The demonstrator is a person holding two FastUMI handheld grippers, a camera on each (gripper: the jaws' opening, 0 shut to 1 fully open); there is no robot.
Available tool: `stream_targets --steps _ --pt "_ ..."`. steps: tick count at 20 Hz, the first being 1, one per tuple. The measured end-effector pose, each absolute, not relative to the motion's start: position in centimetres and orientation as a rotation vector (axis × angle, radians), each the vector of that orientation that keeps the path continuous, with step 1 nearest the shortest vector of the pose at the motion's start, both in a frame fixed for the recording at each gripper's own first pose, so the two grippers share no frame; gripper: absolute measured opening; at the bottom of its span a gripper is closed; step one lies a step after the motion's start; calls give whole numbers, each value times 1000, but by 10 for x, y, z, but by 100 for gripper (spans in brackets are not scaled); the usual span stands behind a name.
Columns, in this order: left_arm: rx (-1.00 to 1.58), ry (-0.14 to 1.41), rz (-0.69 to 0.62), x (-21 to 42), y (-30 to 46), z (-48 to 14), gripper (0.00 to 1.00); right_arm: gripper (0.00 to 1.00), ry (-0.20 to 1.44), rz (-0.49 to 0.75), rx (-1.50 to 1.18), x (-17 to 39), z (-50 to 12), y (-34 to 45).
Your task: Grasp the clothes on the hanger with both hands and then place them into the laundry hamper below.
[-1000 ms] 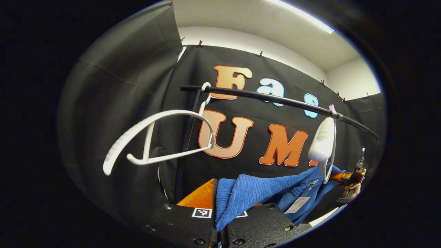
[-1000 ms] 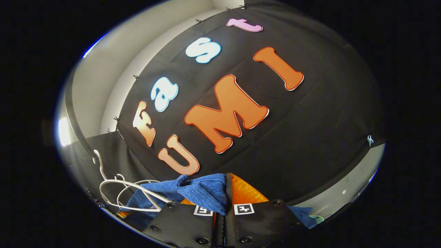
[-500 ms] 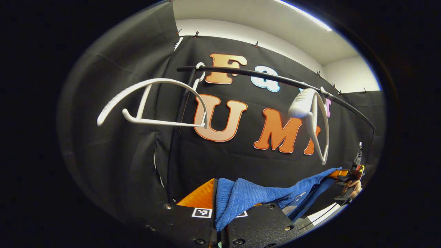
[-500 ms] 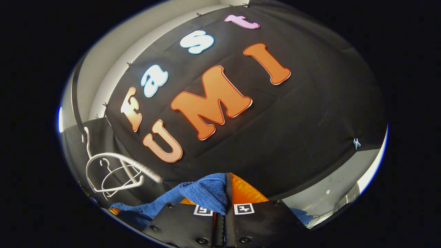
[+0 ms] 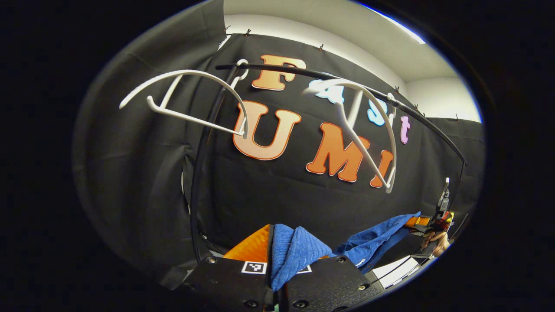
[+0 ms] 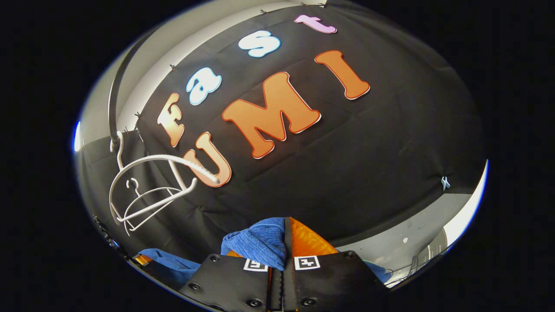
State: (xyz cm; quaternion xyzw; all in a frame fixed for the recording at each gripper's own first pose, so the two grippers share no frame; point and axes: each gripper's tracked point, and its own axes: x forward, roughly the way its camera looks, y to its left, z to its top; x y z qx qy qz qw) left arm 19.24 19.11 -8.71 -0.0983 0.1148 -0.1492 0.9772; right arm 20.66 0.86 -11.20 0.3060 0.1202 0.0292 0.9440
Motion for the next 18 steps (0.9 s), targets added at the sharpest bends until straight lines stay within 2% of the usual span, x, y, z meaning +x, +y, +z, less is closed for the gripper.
stream_targets --steps 8,18 --pt "-171 279 -374 185 139 -110 5 15 310 68 590 185 -139 33" --pt "-136 418 -466 184 60 -175 5 15 447 30 509 173 -201 38"
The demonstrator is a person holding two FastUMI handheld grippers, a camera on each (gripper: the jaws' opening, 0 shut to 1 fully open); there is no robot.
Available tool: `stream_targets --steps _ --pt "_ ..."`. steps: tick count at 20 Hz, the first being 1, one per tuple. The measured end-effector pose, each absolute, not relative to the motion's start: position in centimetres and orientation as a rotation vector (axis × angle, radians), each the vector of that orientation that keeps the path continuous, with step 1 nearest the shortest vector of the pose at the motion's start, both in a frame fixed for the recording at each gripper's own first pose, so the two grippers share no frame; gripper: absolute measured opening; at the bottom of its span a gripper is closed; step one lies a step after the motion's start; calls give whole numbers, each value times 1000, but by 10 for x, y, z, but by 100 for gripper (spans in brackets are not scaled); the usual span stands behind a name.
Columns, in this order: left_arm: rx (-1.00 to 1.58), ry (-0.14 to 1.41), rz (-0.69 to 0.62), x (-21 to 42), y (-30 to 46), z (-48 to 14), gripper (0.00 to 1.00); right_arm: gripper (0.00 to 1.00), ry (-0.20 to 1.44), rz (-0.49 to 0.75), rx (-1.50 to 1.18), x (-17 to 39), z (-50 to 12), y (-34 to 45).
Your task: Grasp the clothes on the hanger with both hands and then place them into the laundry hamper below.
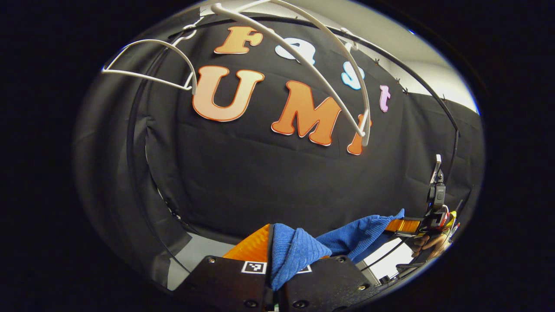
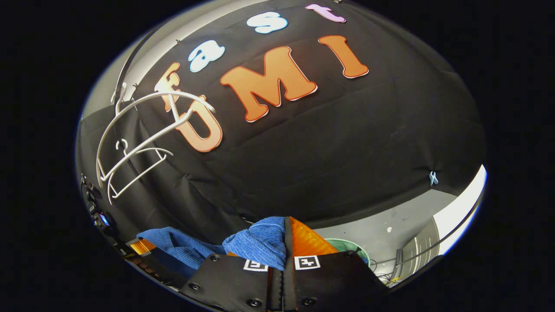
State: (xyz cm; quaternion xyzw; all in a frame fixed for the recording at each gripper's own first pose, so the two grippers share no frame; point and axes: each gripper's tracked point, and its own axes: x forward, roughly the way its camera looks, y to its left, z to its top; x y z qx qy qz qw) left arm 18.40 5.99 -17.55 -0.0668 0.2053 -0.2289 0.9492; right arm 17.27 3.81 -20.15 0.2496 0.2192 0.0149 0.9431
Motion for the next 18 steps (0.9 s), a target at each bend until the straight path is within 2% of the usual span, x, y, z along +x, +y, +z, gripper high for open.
stream_targets --steps 9,18 --pt "-56 574 -521 189 1 -239 5 15 598 -4 418 167 -271 39" --pt "7 795 -521 184 -14 -332 5 15 776 -84 374 151 -354 24"
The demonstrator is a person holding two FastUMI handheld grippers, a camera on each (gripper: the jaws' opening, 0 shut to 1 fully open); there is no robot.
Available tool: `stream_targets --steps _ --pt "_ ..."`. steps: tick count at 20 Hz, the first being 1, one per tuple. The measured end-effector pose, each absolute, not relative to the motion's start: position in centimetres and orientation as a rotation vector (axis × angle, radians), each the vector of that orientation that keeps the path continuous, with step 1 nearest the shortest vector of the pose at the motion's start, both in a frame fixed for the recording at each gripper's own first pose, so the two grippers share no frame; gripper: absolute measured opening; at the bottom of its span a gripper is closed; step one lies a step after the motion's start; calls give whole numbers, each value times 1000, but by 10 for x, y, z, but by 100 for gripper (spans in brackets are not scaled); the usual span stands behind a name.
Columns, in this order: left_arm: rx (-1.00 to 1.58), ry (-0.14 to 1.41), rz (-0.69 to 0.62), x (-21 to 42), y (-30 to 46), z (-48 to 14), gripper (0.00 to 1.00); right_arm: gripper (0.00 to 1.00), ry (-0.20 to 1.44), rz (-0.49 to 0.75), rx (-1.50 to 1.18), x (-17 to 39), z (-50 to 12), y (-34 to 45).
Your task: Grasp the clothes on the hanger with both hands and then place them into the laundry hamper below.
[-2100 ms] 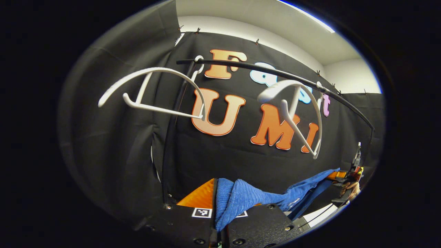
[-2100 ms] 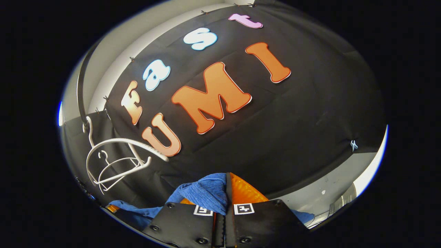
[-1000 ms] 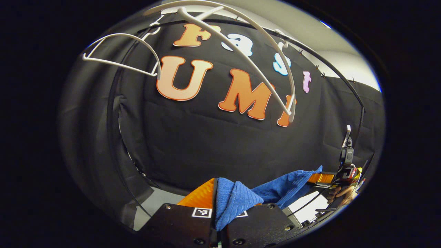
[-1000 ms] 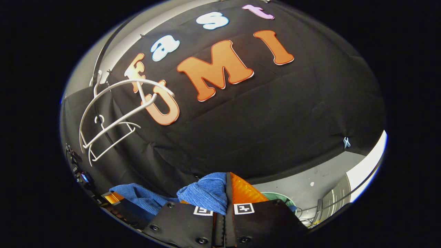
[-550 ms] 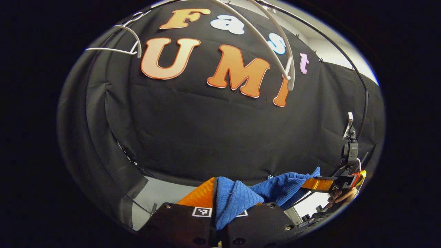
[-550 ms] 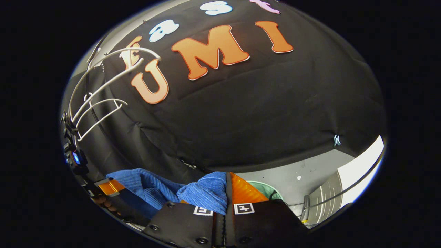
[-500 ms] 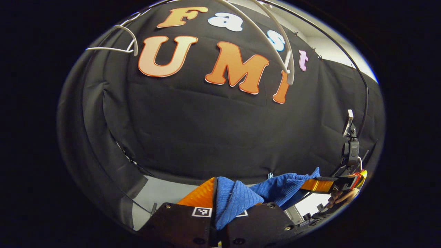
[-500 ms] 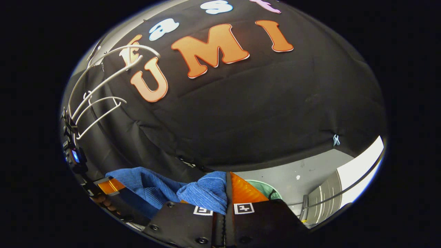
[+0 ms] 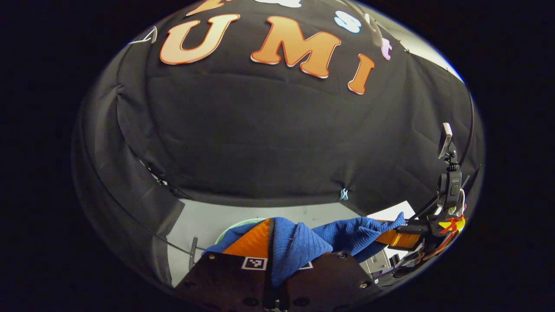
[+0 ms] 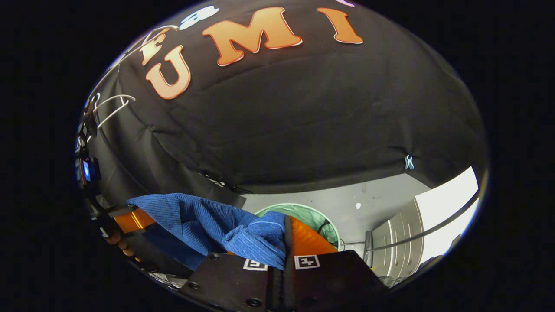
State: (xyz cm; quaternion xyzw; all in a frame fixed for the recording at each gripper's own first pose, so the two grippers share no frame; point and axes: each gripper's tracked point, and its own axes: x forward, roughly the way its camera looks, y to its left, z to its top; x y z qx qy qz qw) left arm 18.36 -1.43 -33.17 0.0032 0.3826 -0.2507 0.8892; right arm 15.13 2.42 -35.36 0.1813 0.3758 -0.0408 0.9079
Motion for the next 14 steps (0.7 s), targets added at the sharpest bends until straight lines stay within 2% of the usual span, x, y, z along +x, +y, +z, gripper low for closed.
stream_targets --steps 14 --pt "127 1105 -460 173 -6 -434 5 17 1055 -193 344 120 -455 26"
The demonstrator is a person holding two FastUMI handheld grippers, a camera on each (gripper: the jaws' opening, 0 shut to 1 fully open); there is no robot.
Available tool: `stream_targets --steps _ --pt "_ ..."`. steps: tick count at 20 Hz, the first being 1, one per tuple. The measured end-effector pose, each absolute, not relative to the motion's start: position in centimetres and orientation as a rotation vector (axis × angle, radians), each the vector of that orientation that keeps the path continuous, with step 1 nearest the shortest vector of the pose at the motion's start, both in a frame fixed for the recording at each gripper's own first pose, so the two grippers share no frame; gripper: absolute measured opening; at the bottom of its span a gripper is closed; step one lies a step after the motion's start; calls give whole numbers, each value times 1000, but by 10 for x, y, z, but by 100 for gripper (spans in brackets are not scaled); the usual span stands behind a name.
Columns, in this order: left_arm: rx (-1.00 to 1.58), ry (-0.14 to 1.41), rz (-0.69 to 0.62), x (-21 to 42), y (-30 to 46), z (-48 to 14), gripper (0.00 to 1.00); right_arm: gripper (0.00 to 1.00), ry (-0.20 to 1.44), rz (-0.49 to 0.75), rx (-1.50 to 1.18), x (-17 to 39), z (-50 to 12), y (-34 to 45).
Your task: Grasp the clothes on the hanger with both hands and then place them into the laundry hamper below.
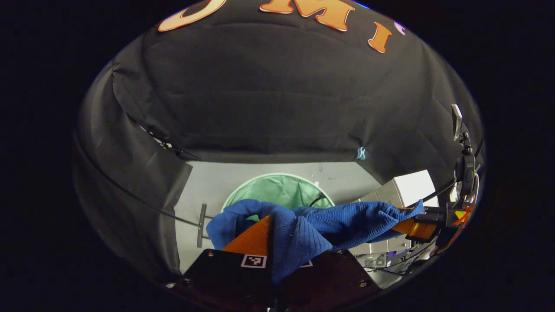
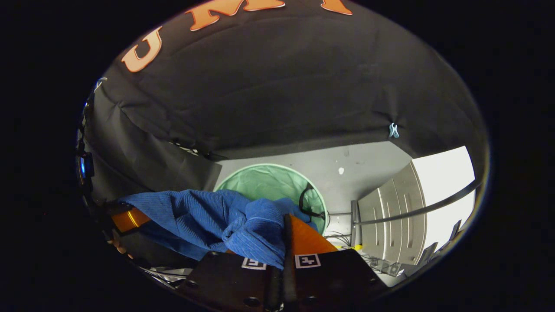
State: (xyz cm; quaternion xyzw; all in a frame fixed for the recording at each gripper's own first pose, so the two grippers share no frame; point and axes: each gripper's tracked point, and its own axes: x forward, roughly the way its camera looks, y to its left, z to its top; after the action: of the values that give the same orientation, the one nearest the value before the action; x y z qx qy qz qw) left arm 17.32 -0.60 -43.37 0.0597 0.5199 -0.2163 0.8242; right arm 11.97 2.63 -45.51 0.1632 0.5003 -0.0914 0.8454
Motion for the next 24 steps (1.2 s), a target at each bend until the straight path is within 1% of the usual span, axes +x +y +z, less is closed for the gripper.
stream_targets --steps 2,5,8,9,10,11,12,13,16,17,18,19,20,22,23,24 --pt "143 1152 -450 167 -2 -436 6 16 1086 -203 343 116 -468 30" --pt "176 1219 -425 153 10 -437 7 18 1135 -213 350 106 -479 36" --pt "178 1274 -403 142 14 -438 17 18 1184 -224 348 100 -493 39" --pt "179 1283 -399 140 14 -435 19 21 1196 -225 349 97 -495 41" --pt "183 1286 -394 141 16 -436 12 21 1207 -222 352 93 -499 44" --pt "186 1284 -393 142 19 -436 16 21 1217 -216 360 92 -500 48" --pt "182 1286 -395 141 18 -439 25 21 1218 -209 373 92 -502 53" --pt "179 1286 -394 139 18 -438 24 10 1221 -206 374 93 -500 55" --pt "169 1279 -400 136 17 -436 58 48 1206 -204 356 94 -493 54" --pt "171 1274 -400 135 17 -433 69 48 1201 -203 351 95 -488 52" --pt "172 1268 -398 134 19 -431 76 59 1196 -201 350 95 -486 54" --pt "173 1262 -395 134 19 -429 81 51 1191 -201 346 94 -483 54" --pt "174 1253 -390 132 19 -423 85 76 1183 -202 341 93 -478 54" --pt "179 1230 -379 132 20 -414 94 75 1161 -204 333 92 -468 51" --pt "182 1211 -374 136 20 -408 94 84 1147 -206 327 92 -462 50" --pt "179 1191 -373 137 18 -401 100 100 1126 -208 325 92 -453 49"
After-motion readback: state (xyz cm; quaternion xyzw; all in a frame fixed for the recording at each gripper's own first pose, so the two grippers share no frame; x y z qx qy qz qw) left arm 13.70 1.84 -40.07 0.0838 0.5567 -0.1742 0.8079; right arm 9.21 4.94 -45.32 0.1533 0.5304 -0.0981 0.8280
